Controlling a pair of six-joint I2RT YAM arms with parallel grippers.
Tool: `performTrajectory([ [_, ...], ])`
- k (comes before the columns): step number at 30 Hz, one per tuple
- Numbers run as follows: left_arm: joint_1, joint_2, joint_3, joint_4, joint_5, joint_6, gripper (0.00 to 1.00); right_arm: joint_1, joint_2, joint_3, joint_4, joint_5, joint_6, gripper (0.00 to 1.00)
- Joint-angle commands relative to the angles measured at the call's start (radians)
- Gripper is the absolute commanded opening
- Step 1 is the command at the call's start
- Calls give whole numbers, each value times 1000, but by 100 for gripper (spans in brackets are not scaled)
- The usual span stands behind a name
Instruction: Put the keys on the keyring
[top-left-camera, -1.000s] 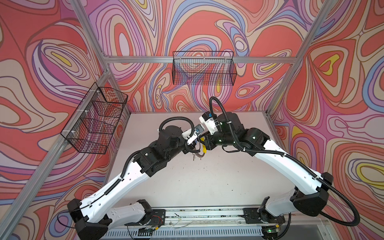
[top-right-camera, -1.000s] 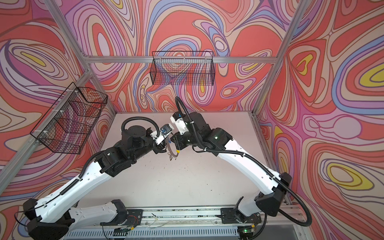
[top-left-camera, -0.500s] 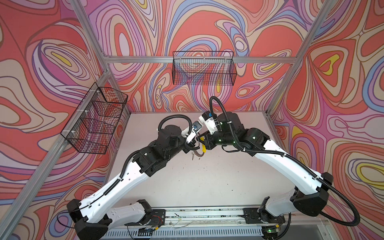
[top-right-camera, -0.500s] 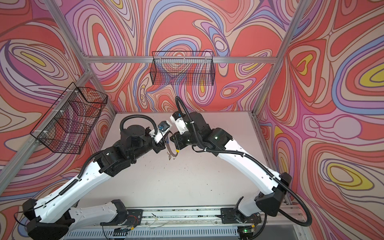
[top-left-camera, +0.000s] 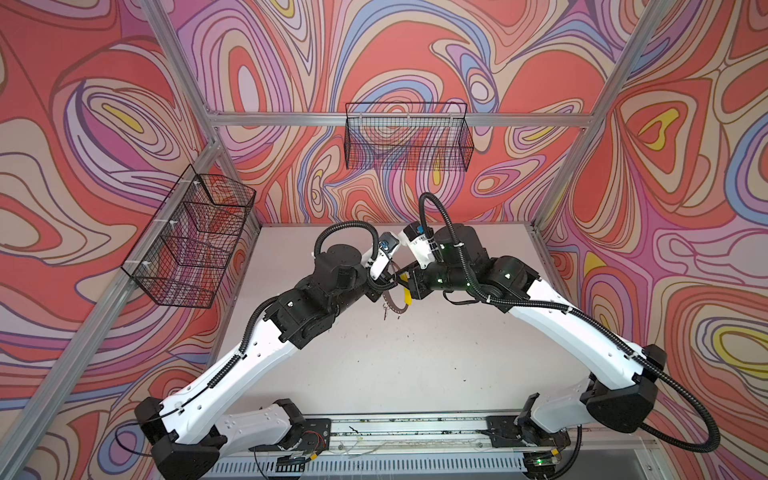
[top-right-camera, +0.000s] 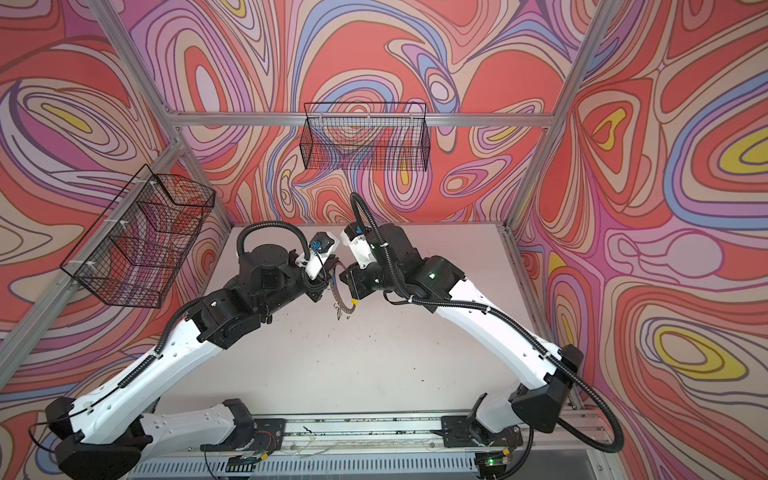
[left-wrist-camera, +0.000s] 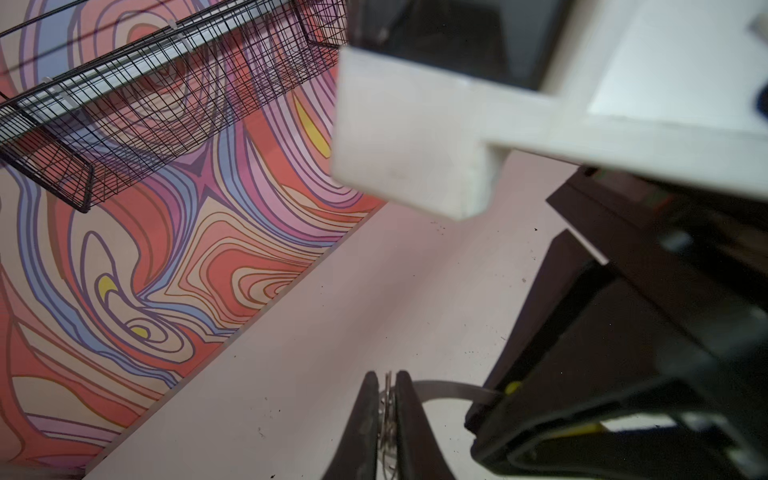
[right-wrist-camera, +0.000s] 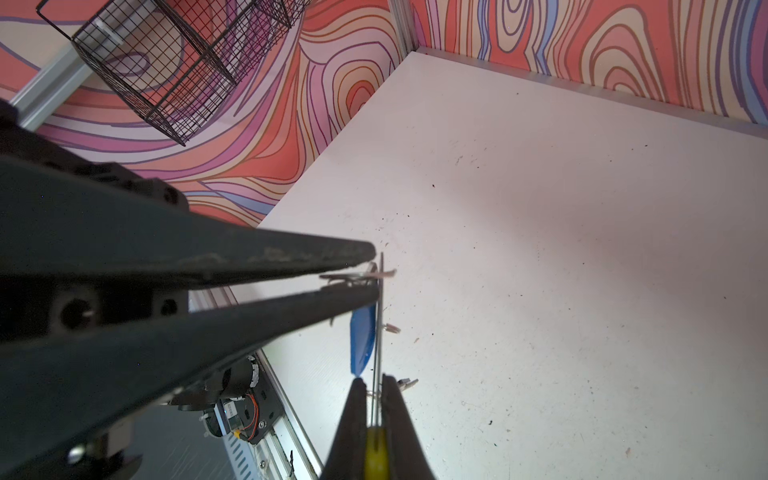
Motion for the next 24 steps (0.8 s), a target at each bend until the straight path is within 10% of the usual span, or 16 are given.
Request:
performTrajectory([
  [1, 9, 6, 29, -38, -27, -15, 10, 16, -33, -9, 38, -19, 4, 0],
  [19, 121, 12, 150, -215, 171, -346, 0, 15, -66, -54, 85, -26, -76, 0],
  [24, 121, 46, 206, -269, 203, -411, 0, 16, -84, -48, 109, -67, -139, 53],
])
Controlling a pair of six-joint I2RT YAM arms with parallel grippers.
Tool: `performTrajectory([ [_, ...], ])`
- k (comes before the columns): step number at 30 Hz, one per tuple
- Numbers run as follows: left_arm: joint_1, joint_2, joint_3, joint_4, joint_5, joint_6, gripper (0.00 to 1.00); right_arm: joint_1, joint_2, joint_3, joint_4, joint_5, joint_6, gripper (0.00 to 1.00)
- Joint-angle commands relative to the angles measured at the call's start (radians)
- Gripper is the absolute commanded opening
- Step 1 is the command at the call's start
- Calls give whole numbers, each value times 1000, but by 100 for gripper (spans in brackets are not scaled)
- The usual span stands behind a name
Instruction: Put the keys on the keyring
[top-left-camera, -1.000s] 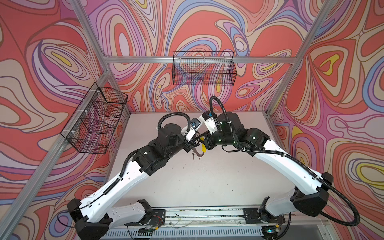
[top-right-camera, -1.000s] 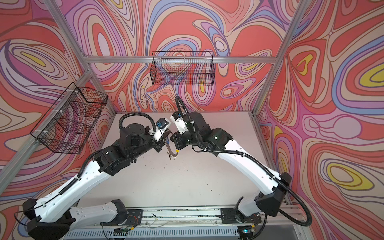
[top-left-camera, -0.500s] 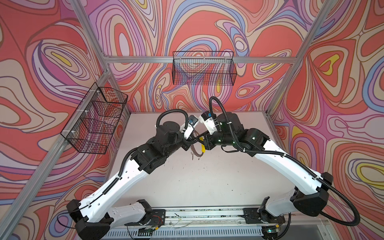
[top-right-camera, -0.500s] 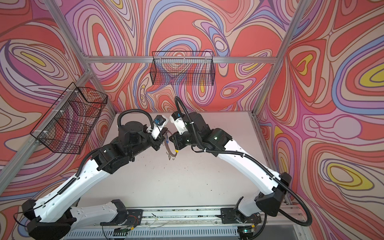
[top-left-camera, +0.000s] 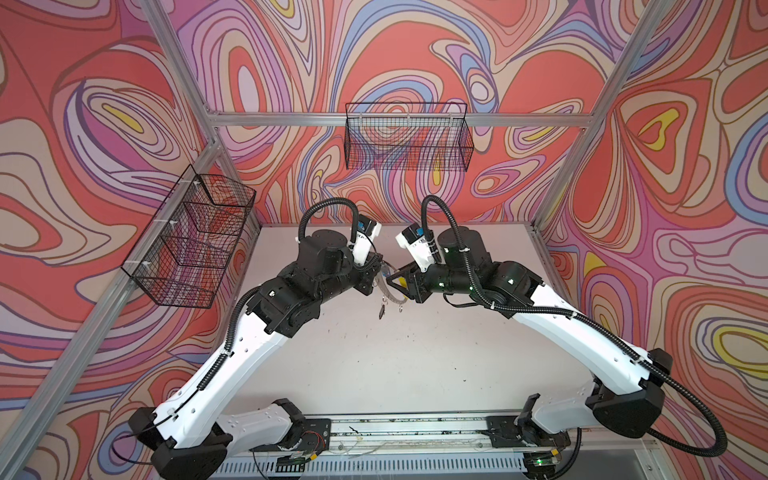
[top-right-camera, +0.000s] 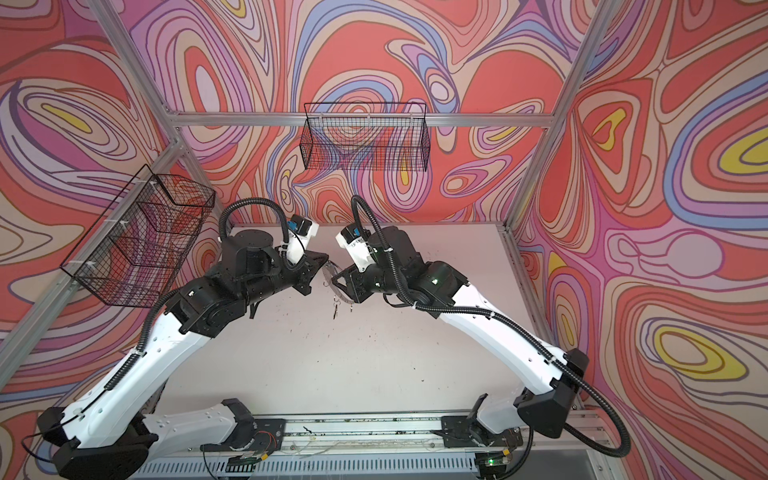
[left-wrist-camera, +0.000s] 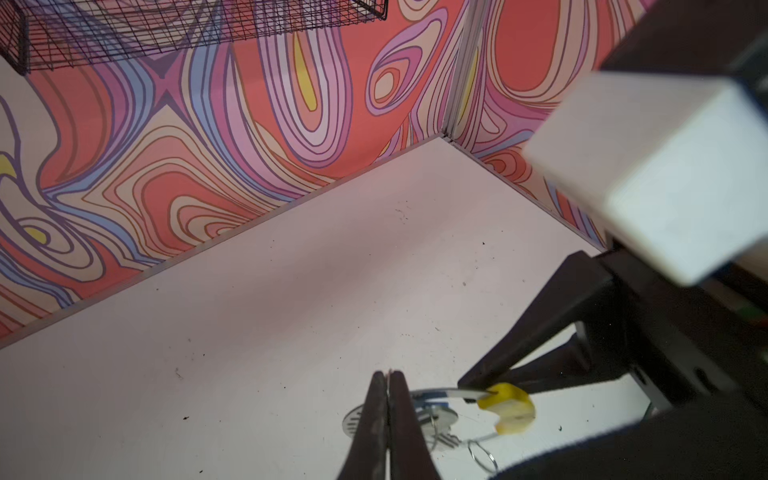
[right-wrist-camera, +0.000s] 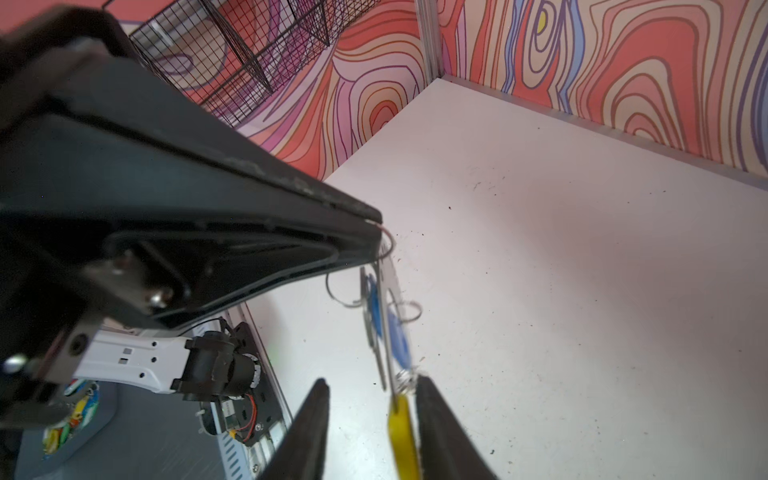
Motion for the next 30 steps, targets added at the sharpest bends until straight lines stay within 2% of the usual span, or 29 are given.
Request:
performTrajectory([
  [1, 8, 18, 47, -45, 39, -89, 0, 3, -34, 8, 29, -34, -64, 56],
  [8, 8, 16, 54, -8, 63, -130, 0, 3, 28, 74, 21, 15, -110, 61],
  [13, 8, 14, 77, -12, 89, -155, 0, 3, 69, 99, 46, 57, -126, 60],
  [16, 7, 7, 74, -6, 114, -155, 0, 3, 93, 106, 57, 75, -134, 57],
  [19, 8, 7, 80, -25, 129, -137, 0, 3, 114, 121, 51, 79, -150, 49],
  [22, 8, 3, 80, -35, 137, -124, 0, 2, 118, 130, 53, 73, -161, 32],
  [28, 8, -8, 72, -22, 121, -125, 0, 3, 107, 120, 43, 70, -152, 4],
  [30, 8, -8, 73, -21, 127, -127, 0, 3, 97, 109, 44, 74, -148, 0],
])
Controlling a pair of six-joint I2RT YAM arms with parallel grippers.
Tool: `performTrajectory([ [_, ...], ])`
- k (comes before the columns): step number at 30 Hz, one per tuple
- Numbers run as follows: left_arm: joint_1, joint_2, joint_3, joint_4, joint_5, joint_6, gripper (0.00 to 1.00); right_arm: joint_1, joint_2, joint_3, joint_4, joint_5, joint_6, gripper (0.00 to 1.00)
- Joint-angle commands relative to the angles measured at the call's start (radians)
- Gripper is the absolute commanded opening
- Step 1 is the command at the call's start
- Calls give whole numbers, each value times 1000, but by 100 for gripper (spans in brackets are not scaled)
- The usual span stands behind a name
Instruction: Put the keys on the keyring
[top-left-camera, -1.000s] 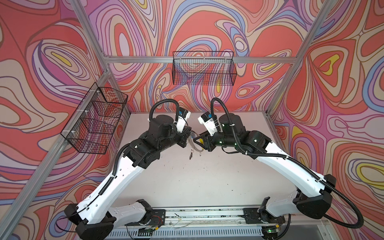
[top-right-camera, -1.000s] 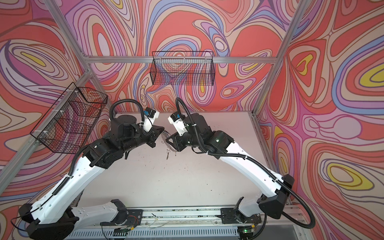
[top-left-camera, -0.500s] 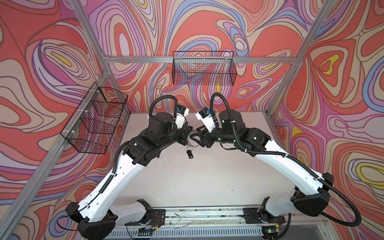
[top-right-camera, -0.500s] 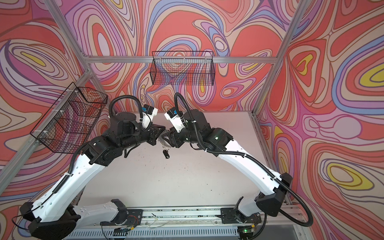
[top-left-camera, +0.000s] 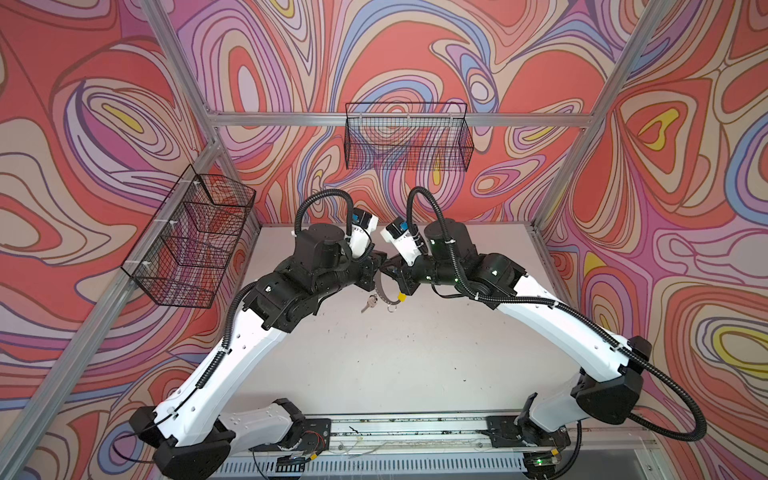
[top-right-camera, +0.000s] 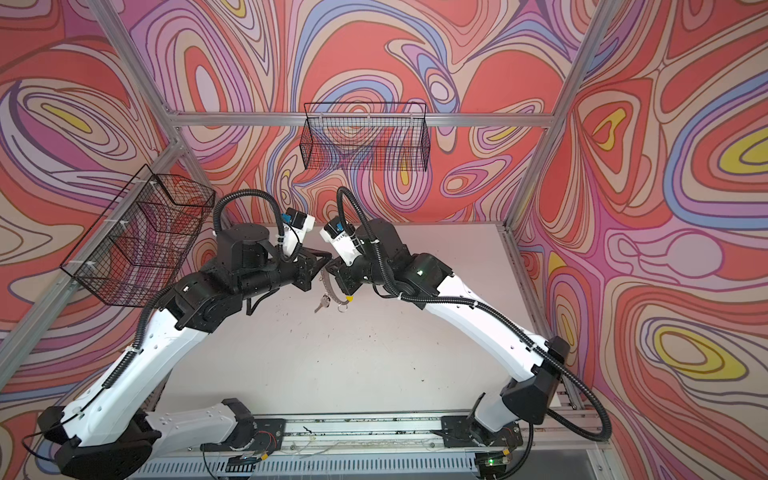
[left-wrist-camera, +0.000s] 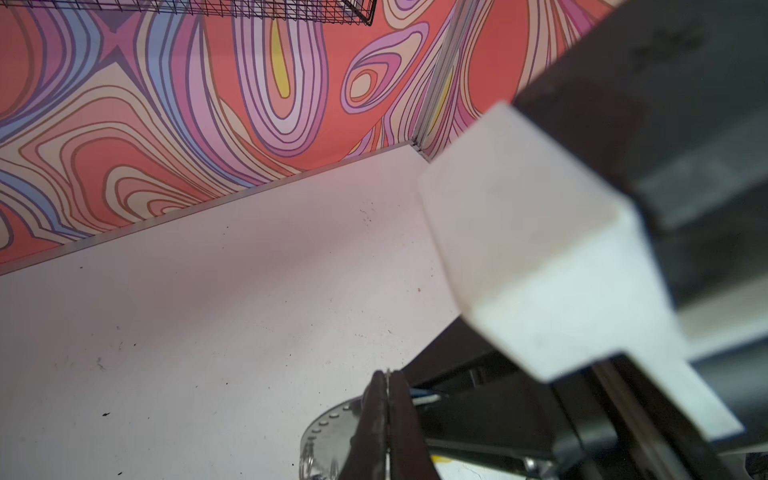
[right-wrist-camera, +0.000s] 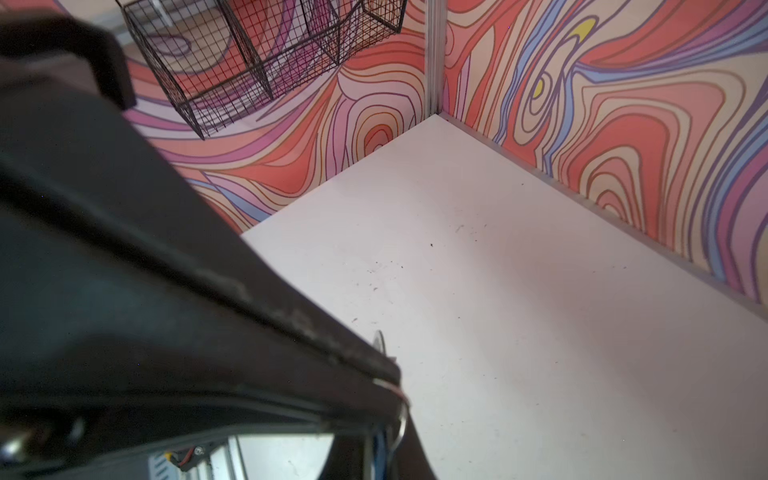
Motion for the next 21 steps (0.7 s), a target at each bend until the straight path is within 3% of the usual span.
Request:
performTrajectory([
  [1, -1, -20, 26, 1, 23, 0, 0, -6, -22, 1, 16, 30, 0, 0],
  [6, -1, -23, 19, 6, 28, -17, 3, -7, -40, -7, 16, 34, 0, 0],
  [8, -1, -23, 25, -1, 18, -23, 15, -7, -45, -6, 19, 35, 1, 0],
  [11, -1, -32, 36, -15, -28, -29, 25, -6, -52, -6, 21, 30, 1, 0],
  [14, 1, -40, 45, -34, -51, -42, 44, -7, -59, -10, 29, 26, 8, 0],
  [21, 1, -84, -30, 24, -8, -75, 47, -8, -40, 6, 19, -1, 52, 0],
])
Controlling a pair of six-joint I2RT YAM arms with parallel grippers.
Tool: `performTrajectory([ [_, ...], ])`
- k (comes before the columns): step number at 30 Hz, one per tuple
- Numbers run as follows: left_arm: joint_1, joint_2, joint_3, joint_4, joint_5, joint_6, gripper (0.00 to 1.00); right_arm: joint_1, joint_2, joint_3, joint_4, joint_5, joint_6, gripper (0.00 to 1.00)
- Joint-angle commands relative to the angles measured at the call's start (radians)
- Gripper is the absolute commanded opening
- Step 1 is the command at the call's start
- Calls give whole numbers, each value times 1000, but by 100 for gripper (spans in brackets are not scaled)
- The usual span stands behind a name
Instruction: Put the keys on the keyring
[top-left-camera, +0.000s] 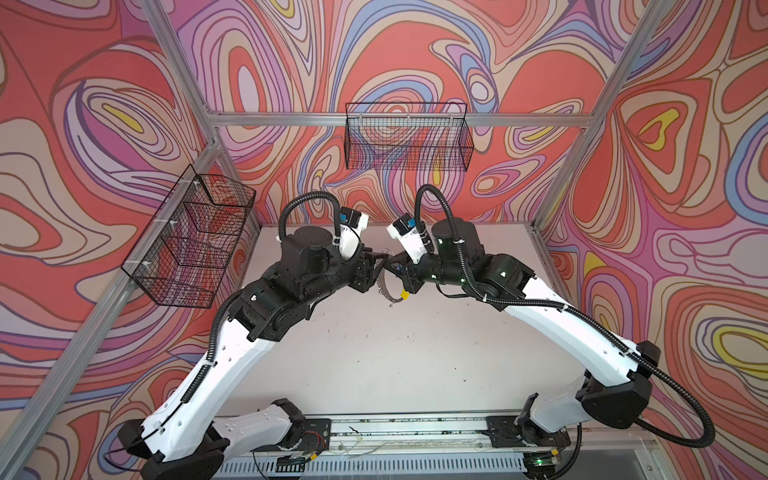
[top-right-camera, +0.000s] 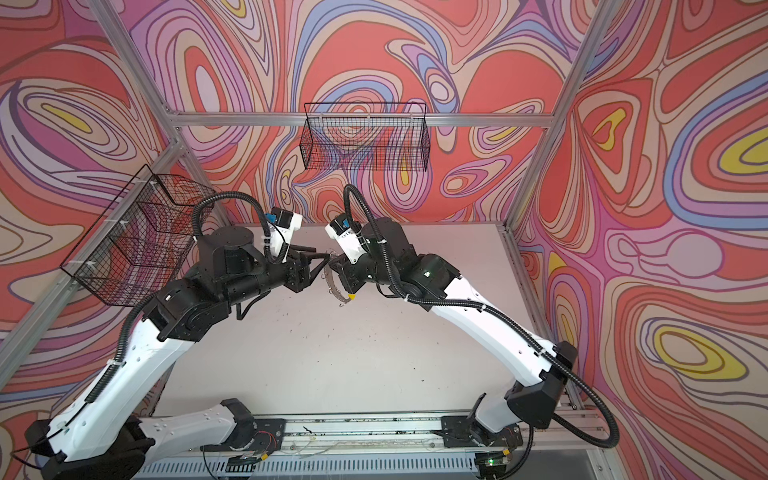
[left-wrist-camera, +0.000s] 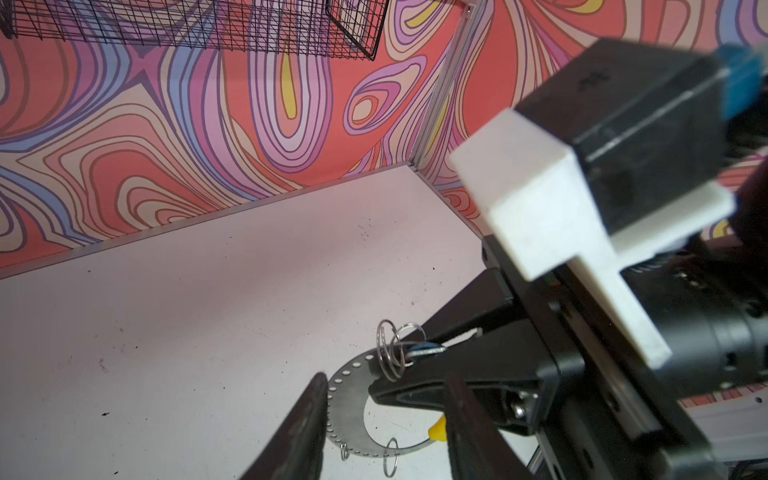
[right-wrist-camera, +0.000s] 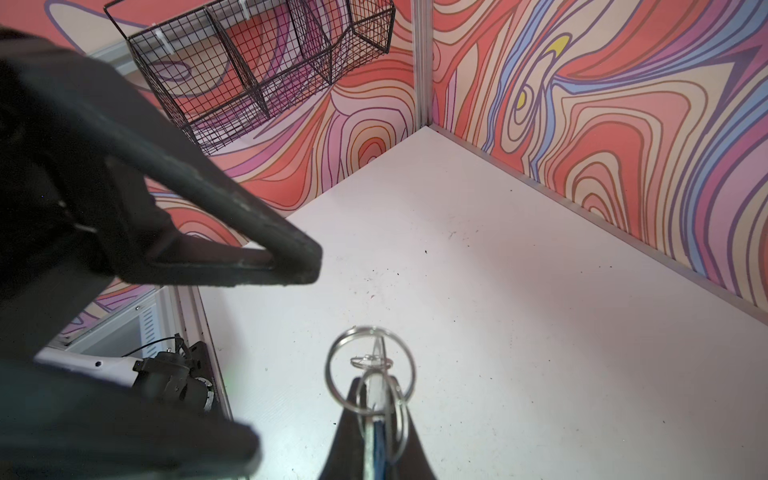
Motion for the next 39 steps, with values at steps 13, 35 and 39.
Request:
performTrajectory([
  [13, 1, -38, -130, 179, 28, -180, 39, -2, -18, -41, 91, 1, 53, 0],
  [35, 31, -17, -134, 212, 55, -216, 4, 0, -30, -63, 114, 5, 56, 0],
  [39, 45, -15, -138, 213, 106, -230, 0, 0, -36, -67, 120, 10, 53, 0],
])
